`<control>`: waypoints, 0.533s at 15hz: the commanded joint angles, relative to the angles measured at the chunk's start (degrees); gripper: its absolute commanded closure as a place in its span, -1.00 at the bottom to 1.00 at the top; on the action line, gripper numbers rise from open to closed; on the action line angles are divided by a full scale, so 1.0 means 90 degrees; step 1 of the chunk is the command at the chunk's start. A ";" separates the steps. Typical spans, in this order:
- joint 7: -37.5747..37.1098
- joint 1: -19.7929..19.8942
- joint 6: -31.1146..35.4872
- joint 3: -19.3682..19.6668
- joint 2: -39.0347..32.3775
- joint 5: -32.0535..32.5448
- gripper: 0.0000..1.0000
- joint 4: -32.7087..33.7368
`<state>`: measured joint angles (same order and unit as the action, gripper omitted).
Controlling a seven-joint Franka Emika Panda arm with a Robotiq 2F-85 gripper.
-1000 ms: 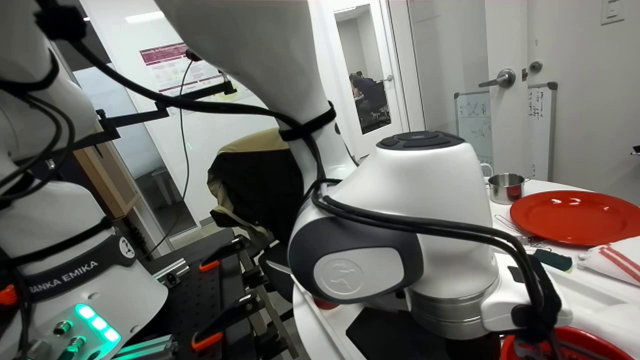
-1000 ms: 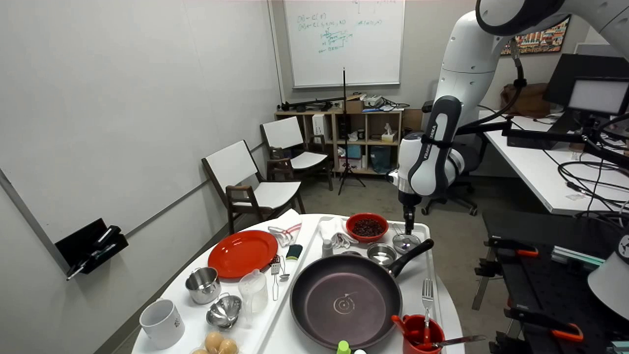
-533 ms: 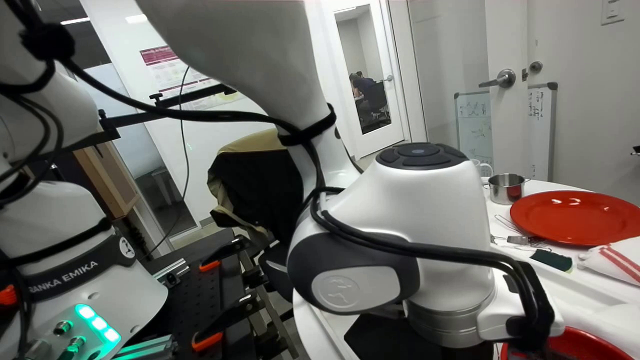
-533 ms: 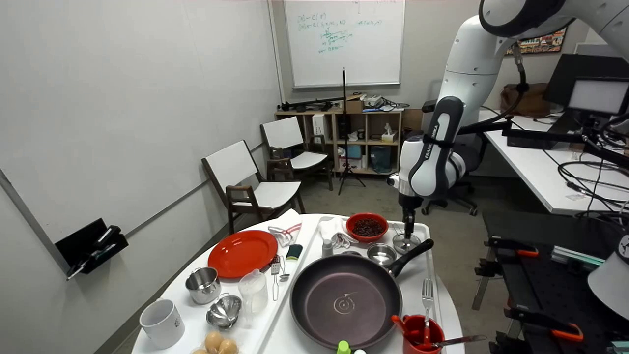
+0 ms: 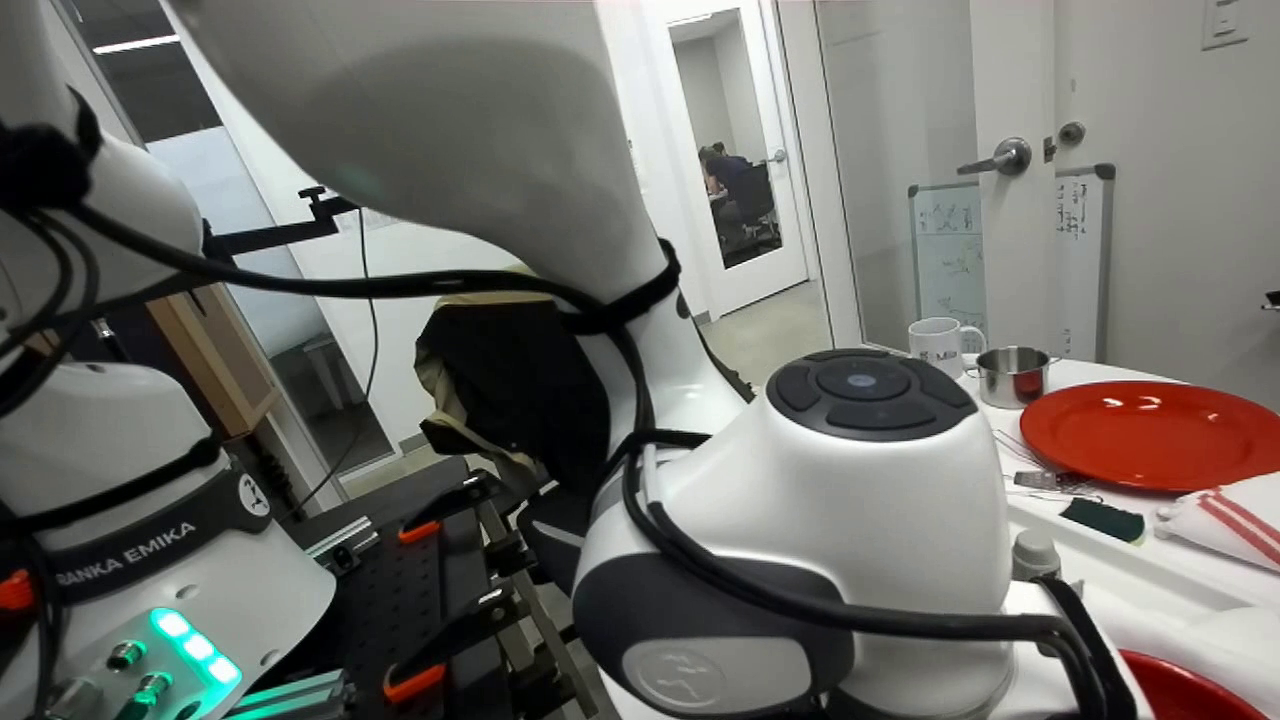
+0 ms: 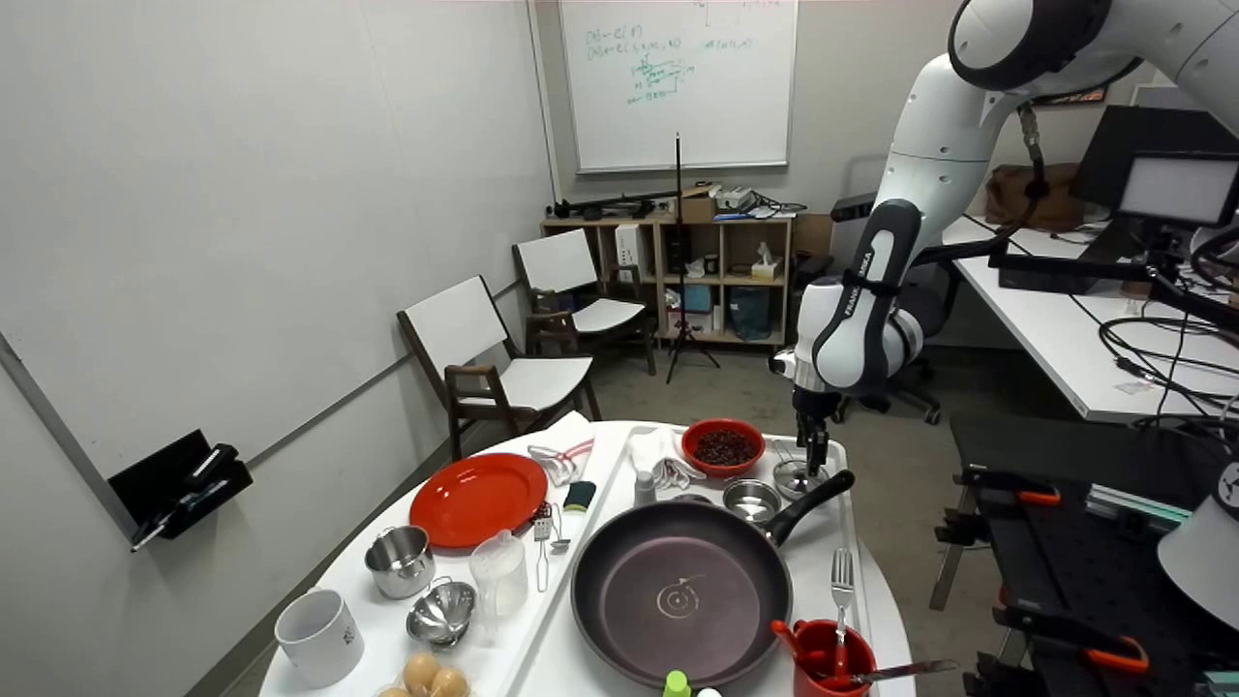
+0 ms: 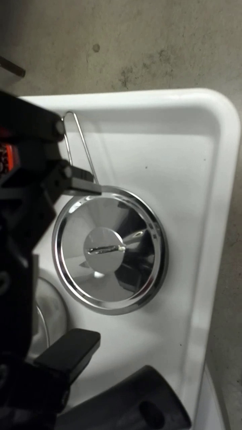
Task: Take the lid off of the metal plate and put it on the red bowl
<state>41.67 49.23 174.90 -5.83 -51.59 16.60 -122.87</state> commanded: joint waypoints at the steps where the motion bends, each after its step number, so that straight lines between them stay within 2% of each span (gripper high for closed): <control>1: 0.0675 0.0325 -0.0296 -0.0215 -0.0260 0.0258 -1.00 0.0389; 8: 0.1237 0.0227 -0.0273 -0.0167 -0.0398 0.0122 -1.00 0.0599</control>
<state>50.94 51.25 172.86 -6.85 -53.70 17.58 -119.41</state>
